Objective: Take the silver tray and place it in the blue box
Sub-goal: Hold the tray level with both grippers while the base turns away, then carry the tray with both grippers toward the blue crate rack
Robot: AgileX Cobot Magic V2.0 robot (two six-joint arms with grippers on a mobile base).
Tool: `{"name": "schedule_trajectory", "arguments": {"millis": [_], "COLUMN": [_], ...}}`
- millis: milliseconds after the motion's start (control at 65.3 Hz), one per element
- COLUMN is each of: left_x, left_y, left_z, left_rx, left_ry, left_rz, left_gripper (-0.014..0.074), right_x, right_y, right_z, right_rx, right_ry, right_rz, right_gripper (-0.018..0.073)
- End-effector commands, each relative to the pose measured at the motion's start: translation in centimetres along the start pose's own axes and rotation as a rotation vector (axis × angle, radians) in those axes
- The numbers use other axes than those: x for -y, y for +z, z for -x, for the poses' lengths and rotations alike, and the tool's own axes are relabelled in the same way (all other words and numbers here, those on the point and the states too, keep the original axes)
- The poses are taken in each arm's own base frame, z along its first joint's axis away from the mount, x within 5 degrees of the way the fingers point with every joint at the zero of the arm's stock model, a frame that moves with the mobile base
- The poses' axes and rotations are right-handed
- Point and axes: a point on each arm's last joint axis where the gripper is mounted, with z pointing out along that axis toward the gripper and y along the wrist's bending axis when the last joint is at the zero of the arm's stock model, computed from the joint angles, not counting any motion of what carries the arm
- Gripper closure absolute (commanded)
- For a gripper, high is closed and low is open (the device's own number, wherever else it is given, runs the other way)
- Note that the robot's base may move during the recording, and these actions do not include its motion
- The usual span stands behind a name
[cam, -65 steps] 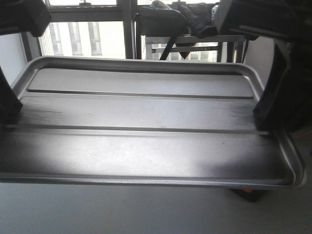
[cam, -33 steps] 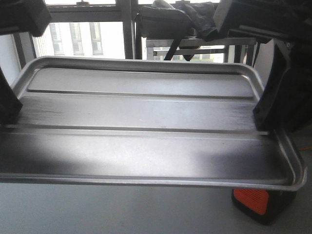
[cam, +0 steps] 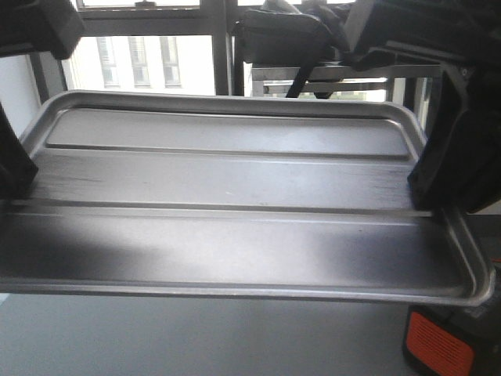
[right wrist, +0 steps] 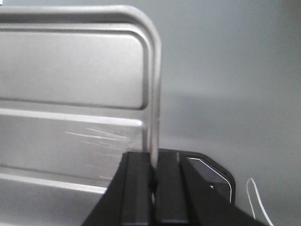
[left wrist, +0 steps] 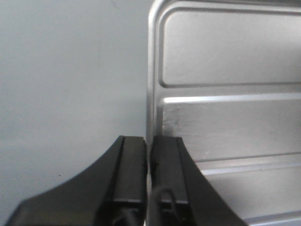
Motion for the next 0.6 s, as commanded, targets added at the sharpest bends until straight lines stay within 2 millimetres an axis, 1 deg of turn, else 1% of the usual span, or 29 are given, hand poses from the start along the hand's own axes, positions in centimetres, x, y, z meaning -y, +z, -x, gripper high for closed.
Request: {"name": "schedule_trajectory", "arguments": {"millis": [0, 582], "left_x": [-1.12, -1.12], "left_y": [-0.86, -0.86], "left_z": [0.73, 0.73], "left_rx": [0.041, 0.041], "left_ry": [0.019, 0.019], "left_rz": [0.087, 0.087], "left_gripper": [0.061, 0.061], "right_x": [0.79, 0.79], "right_y": [-1.07, -1.07], "right_z": [0.78, 0.78], "right_rx": [0.055, 0.055], "right_ry": [-0.05, -0.05], "right_rz": [-0.065, -0.065], "right_gripper": [0.051, 0.051]}}
